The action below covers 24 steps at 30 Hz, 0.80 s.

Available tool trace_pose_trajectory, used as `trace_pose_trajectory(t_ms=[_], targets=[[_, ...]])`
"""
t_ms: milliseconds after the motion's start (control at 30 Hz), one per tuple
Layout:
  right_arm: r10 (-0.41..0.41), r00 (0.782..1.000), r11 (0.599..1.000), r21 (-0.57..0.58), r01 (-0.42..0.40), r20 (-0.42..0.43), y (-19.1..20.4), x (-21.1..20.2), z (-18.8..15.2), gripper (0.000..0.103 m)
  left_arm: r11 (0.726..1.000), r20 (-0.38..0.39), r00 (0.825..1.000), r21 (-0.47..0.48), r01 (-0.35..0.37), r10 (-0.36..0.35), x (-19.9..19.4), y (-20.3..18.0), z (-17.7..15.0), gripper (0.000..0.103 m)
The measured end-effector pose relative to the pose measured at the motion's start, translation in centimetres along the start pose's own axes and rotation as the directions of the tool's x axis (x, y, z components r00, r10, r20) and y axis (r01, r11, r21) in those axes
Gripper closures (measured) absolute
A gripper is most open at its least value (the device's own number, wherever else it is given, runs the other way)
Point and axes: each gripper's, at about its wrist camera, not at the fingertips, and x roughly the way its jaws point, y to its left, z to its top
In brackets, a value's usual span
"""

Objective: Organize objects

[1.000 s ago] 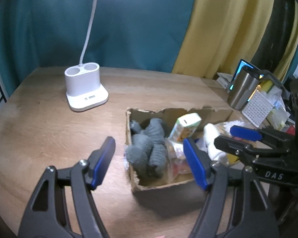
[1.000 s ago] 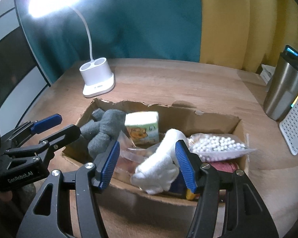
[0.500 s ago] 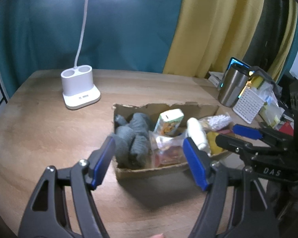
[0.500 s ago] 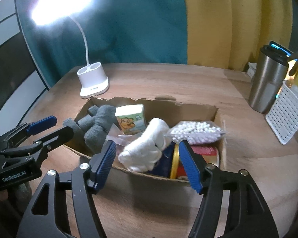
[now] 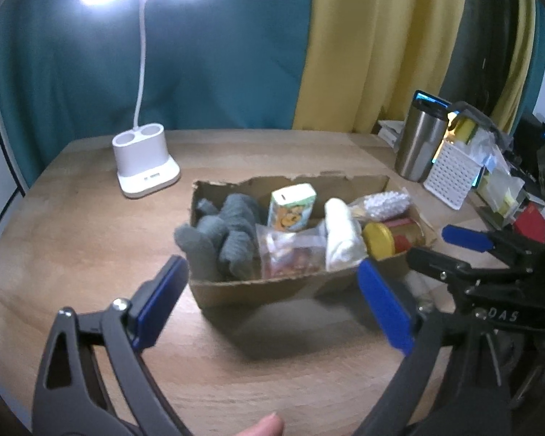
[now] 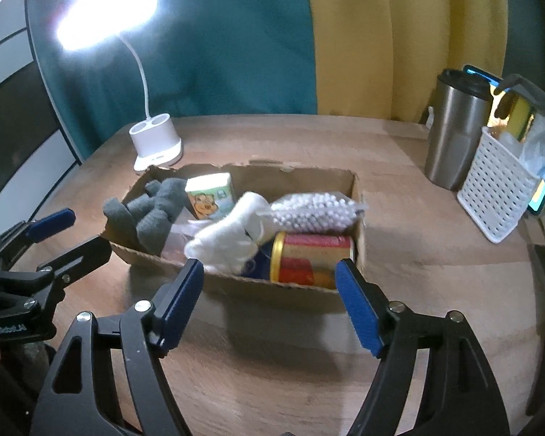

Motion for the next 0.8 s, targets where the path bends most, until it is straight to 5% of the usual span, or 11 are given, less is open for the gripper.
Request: trace_pose_trajectory(t_ms=[200,800], targets=[[-0.017,1.000,1.000,-0.021,0.017,-0.001,-0.3,-1.1,-1.3,0.025,0.999,-0.050,0.999,-0.035,0.009,-0.011,-0.2,-0.5,-0.9,0.007],[-0.023,1.000,0.999,-0.043,0.024,0.011,0.6,-2.8,-2.7,0.018,0.999,-0.023,1.000,-0.026,0.020,-0.021,-2.3,-0.3,-1.7,0.007]])
